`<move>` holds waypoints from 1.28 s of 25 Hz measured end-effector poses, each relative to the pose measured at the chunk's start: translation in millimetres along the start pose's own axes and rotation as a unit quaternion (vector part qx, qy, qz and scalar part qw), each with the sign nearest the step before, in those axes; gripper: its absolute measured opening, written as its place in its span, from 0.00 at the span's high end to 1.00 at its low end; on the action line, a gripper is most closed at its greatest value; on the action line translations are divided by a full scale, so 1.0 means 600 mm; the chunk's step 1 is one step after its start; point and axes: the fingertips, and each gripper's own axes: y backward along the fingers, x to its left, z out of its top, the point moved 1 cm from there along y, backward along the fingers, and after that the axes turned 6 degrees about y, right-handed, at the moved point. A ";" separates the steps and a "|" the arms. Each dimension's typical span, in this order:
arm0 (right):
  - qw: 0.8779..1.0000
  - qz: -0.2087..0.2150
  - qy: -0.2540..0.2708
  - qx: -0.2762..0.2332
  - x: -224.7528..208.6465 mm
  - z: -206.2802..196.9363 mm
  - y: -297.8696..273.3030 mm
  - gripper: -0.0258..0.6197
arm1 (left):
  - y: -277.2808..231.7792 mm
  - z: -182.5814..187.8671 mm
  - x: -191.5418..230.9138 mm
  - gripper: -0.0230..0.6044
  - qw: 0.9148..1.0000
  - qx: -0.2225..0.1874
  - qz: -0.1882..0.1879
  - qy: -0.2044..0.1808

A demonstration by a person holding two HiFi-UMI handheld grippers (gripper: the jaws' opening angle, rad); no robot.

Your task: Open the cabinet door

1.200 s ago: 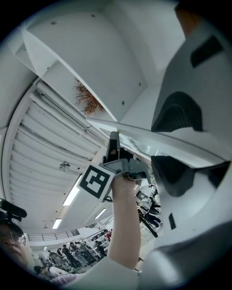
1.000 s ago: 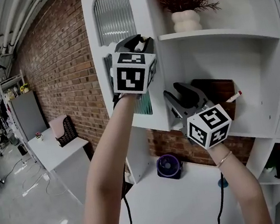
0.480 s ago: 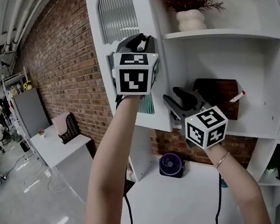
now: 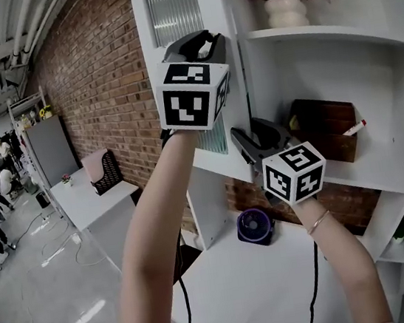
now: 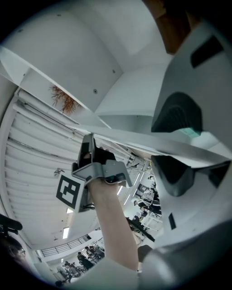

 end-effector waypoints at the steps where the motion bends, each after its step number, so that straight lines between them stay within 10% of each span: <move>1: 1.000 0.006 -0.003 0.002 0.005 -0.002 -0.003 0.73 | 0.001 0.000 0.000 0.83 1.000 0.001 -0.001 -0.001; 32: 0.998 0.040 -0.038 -0.022 0.130 0.037 0.000 0.82 | 0.104 0.042 0.055 0.81 1.000 -0.004 0.019 -0.004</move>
